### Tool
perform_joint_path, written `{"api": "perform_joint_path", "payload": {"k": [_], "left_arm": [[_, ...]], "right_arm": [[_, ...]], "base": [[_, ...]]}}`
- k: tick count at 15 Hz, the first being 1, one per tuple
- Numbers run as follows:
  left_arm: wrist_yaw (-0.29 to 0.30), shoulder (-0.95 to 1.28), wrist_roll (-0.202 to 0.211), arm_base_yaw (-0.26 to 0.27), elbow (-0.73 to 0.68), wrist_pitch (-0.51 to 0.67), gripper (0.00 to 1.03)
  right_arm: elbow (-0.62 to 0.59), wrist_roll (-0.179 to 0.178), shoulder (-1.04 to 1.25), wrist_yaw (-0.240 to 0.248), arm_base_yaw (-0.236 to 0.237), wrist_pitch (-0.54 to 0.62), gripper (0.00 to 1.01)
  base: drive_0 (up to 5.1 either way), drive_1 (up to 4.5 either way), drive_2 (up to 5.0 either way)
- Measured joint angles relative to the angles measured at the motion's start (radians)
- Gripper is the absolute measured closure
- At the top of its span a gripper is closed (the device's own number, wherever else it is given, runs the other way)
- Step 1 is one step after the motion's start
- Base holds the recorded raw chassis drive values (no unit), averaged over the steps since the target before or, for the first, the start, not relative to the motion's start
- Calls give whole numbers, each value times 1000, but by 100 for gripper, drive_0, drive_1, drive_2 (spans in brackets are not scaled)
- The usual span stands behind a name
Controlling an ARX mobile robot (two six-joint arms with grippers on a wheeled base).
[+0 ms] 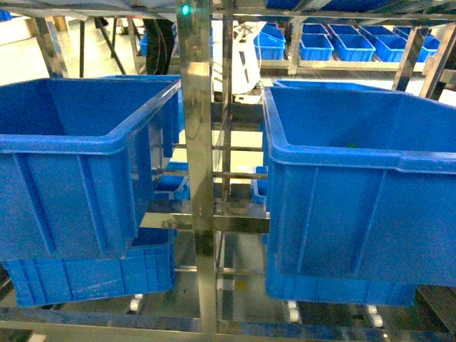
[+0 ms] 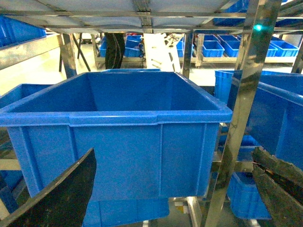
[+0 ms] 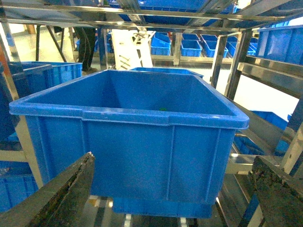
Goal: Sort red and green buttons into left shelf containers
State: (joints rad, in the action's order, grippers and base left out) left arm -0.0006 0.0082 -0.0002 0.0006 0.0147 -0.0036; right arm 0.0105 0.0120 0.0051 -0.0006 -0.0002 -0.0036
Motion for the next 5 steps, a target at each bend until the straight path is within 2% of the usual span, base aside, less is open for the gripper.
{"api": "perform_joint_path", "payload": {"k": [5], "left_arm": [[0, 0, 0, 0, 0, 0, 5]], "right_arm": [[0, 0, 0, 0, 0, 0, 3]], "base": [[0, 0, 0]]}}
